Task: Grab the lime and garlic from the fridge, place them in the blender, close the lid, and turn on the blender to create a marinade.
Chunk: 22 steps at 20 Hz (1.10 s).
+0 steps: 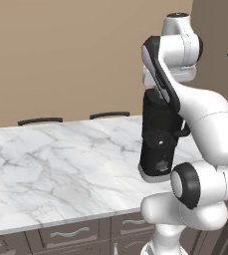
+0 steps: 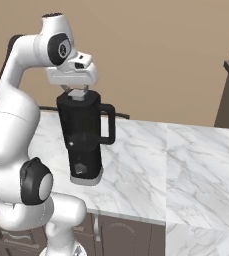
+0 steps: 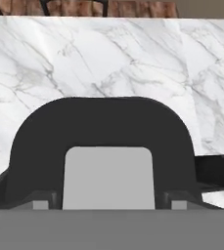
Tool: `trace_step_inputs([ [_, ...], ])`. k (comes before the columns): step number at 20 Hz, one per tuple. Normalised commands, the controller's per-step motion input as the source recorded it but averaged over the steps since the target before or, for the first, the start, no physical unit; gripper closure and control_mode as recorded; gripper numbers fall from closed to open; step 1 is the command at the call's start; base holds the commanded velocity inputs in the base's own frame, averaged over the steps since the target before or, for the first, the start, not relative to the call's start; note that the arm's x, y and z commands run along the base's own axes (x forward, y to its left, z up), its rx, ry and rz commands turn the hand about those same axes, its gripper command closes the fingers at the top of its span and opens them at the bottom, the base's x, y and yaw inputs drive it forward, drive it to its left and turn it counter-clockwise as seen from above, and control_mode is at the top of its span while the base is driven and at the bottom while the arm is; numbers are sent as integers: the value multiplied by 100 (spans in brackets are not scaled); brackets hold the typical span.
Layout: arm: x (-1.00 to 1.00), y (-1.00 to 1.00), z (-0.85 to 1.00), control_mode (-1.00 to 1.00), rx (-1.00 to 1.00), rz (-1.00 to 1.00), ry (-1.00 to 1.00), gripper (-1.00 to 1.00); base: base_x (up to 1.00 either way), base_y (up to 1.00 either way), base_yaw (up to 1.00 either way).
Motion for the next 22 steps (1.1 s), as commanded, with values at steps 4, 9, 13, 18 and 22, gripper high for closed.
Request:
trace_step_inputs([
  [4,0,14,34,-100,0,0,-12,-100,0,0,0],
  [9,-46,20,21,-100,0,0,-13,-100,0,0,0],
  [13,-100,12,-47,-100,2,0,-8,-100,0,0,0],
  [18,-100,3,-96,-100,10,0,-2,-100,0,0,0],
  [22,-79,0,-100,-100,9,0,0,-100,0,0,0],
])
